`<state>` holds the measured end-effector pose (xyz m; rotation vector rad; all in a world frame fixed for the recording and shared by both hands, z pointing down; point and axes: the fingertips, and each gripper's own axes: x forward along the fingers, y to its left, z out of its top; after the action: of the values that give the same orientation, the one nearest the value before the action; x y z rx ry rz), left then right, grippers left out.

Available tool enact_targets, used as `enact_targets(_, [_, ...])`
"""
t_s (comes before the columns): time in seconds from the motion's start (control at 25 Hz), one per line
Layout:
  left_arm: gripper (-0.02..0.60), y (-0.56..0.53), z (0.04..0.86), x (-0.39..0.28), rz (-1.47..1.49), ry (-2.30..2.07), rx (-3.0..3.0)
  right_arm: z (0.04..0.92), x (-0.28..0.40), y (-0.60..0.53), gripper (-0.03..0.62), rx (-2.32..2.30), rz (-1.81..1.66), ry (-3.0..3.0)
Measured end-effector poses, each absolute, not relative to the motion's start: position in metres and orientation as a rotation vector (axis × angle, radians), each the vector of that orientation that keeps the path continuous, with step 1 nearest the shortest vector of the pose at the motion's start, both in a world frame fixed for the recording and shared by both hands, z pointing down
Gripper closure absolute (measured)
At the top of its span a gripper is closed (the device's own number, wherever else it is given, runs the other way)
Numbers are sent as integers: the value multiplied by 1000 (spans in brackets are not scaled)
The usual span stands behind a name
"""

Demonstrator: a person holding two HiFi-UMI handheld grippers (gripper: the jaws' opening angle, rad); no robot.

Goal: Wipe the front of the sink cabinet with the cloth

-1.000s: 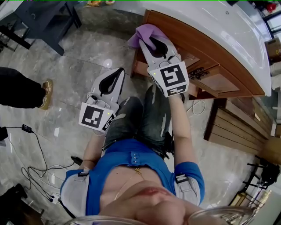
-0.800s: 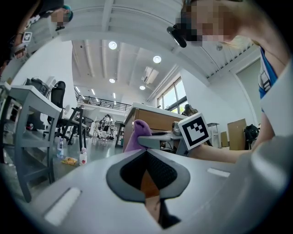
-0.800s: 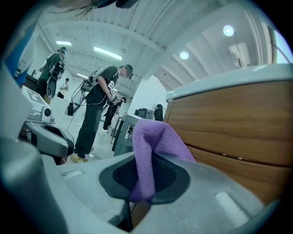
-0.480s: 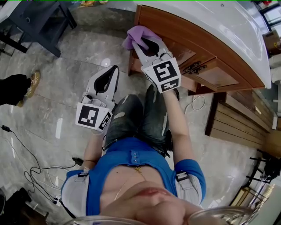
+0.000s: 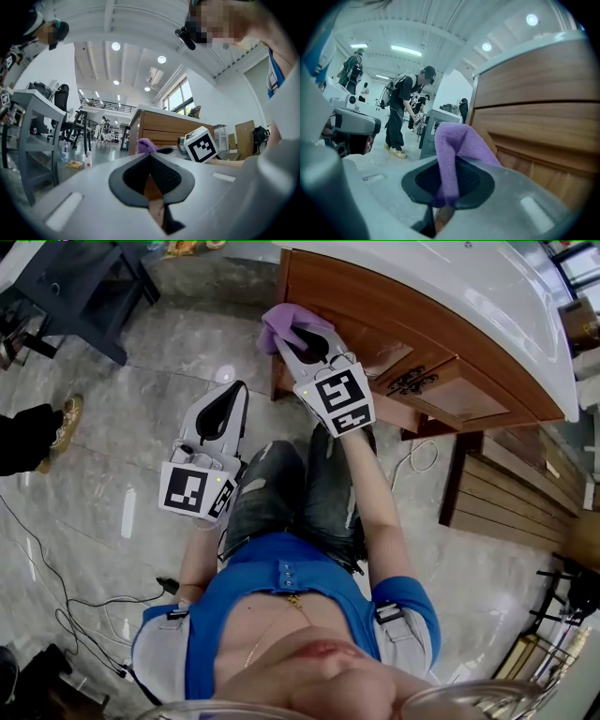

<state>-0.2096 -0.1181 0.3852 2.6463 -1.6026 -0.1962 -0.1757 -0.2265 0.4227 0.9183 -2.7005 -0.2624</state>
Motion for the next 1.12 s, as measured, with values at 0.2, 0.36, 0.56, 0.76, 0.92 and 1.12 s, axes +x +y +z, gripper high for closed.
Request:
enact_targets(0.2, [581,-118,388,-208,-194,-1598,2644,422,-168,-225,540,921,-247,-2703])
enact_targets(0.36, [581,-119,392,-203,-184,-1577,2644,421,-155,-226,540,947,-243,-2695])
enact_targets(0.56, [581,-119,393,-194,-185,-1550,2661,421,-135,-227,540,994,-249,-2668])
enact_targets(0.76, [581,-122,401,-185,-179,-1502,2667,423,-114,-226,540,1045,-251,-2632])
enact_targets(0.92, [581,-125,404,-176,-172,-1470,2677,424,-102,-226,540,1067,-245,-2623])
enact_targets(1.12, [581,-126,403,-167,-141,-1454,2717,423,-81,-225,540,1131,-233,-2608])
